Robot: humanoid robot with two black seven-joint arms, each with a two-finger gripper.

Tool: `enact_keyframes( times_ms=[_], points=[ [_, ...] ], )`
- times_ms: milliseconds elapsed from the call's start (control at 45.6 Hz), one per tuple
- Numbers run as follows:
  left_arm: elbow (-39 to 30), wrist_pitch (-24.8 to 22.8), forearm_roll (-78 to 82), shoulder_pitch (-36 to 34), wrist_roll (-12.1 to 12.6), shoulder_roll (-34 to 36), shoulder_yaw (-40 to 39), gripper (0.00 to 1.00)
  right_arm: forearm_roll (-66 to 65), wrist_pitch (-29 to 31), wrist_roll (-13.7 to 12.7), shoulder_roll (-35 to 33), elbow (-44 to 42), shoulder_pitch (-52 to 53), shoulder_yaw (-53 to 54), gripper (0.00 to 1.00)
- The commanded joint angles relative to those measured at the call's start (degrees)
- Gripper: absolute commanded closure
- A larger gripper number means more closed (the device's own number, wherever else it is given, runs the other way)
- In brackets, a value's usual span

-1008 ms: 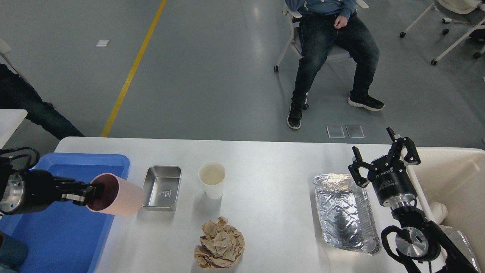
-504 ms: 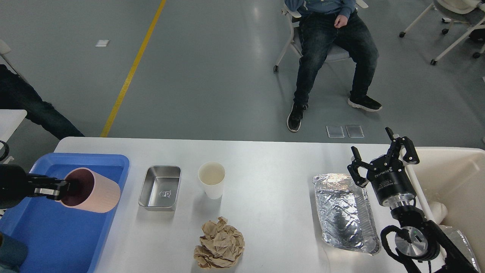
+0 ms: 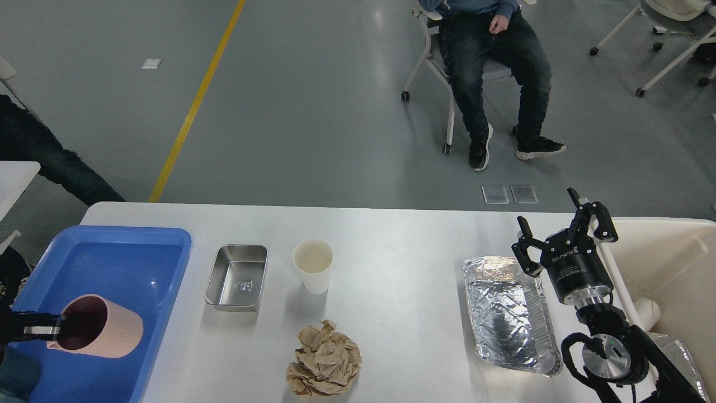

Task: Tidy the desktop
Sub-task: 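Lower the pink mug into the blue tray and release it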

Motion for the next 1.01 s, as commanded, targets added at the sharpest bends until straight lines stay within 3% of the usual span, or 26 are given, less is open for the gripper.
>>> enact_keyframes(
  times_ms=[0,285,832,854,898,942,986],
  points=[
    [1.98,1.66,0.05,1.81,0.11,-0.20,0.86,1.00,0.00,0.00,0.07,-0.09,-0.01,0.01,0.00,0.00],
    [5.23,6.14,0.05,2.16,0.19,-2.39,5.52,1.00,0.00,0.00,0.07,0.00,-0.10,0.09,0.00,0.00],
    [7.26,6.67,1.19,1.98,0.28,-3.72,7.19,1.00,0.00,0.00,0.07,-0.36,-0.01,-0.26,0.09,0.00],
    [7.26,6.67,1.19,1.98,0.28,-3.72,7.19,0.98,0.00,0.09,0.07,-0.36,-0.01,-0.26,0.09,0.00],
    [7.26,6.67,1.19,1.98,0.28,-3.72,7.19,0.85,0.00,0.00,0.07,-0.36,-0.01,-0.26,0.18,0.00],
    [7.26,6.67,1.10,1.90,0.28,-3.72,7.19,0.54,0.00,0.00,0.07,-0.36,-0.01,-0.34,0.18,0.00],
    [7.26,6.67,1.01,1.81,0.28,-3.72,7.19,0.32,0.00,0.00,0.07,-0.36,-0.01,-0.34,0.18,0.00]
  ],
)
